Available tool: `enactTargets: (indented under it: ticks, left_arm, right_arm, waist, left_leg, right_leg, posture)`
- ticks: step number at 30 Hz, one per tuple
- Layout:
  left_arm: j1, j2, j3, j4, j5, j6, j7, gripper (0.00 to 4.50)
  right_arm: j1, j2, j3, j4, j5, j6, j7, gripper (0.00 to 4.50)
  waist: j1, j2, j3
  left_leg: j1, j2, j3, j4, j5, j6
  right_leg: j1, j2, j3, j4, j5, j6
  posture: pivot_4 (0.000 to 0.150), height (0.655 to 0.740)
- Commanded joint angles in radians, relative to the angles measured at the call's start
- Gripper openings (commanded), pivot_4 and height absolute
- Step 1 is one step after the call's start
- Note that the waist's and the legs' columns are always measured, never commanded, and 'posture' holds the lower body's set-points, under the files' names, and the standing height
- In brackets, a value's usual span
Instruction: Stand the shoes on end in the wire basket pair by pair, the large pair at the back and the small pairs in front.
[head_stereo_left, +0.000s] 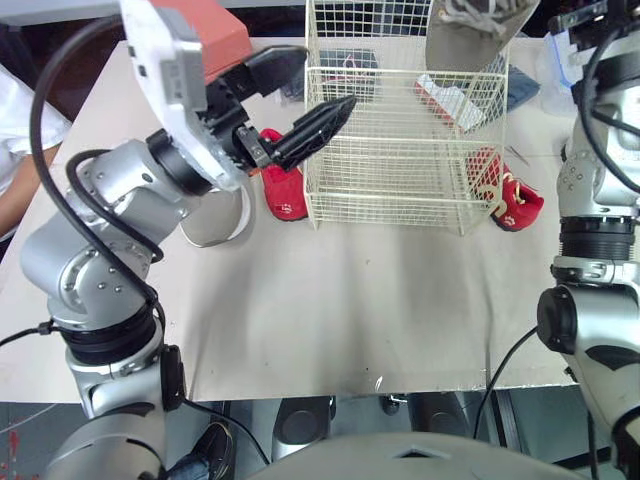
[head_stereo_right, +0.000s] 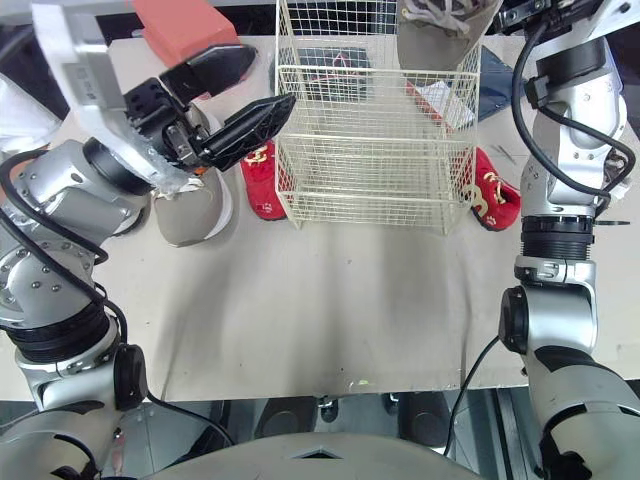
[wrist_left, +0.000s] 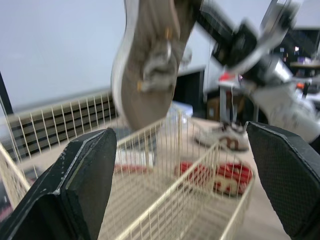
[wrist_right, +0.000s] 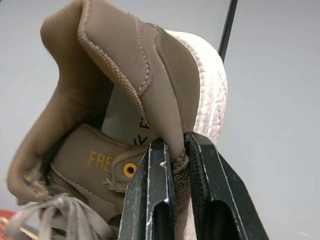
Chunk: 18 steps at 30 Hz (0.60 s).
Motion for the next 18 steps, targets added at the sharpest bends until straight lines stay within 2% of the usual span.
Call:
enactTargets:
  ticks: [1,9,18]
  left_arm:
    - [0.002,-0.015,0.024,-0.036,-0.002,-0.07,0.012,4.46]
    - [-0.003,-0.027,-0.006,-0.013,0.064,-0.149,0.033,4.46]
    - [0.011,-0.029,-0.022,-0.006,0.07,-0.169,0.032,4.46]
  right_arm:
    - [-0.024,-0.002,-0.01,0.015,-0.018,-0.074,0.013,0.0]
    - [0.028,0.007,-0.007,0.018,-0.06,-0.052,-0.018,0.0]
    - [0.183,0.062,-0.016,-0.077,-0.026,0.049,-0.073,0.0]
  waist:
    - [0.0,0.0,0.0]
    - [0.002,0.0,0.0]
    - [0.002,-0.001,0.0]
  left_leg:
    - [0.0,0.0,0.0,0.0,0.0,0.0]
    - [0.0,0.0,0.0,0.001,0.0,0.0]
    - [0.0,0.0,-0.001,0.001,0.0,0.0]
  right_leg:
    - [0.0,0.0,0.0,0.0,0.0,0.0]
    - [0.0,0.0,0.0,0.001,0.0,0.0]
    - [0.001,0.0,-0.001,0.001,0.0,0.0]
  posture:
    - [0.15,0.686]
    - [0.15,0.686]
    - [0.15,0.686]
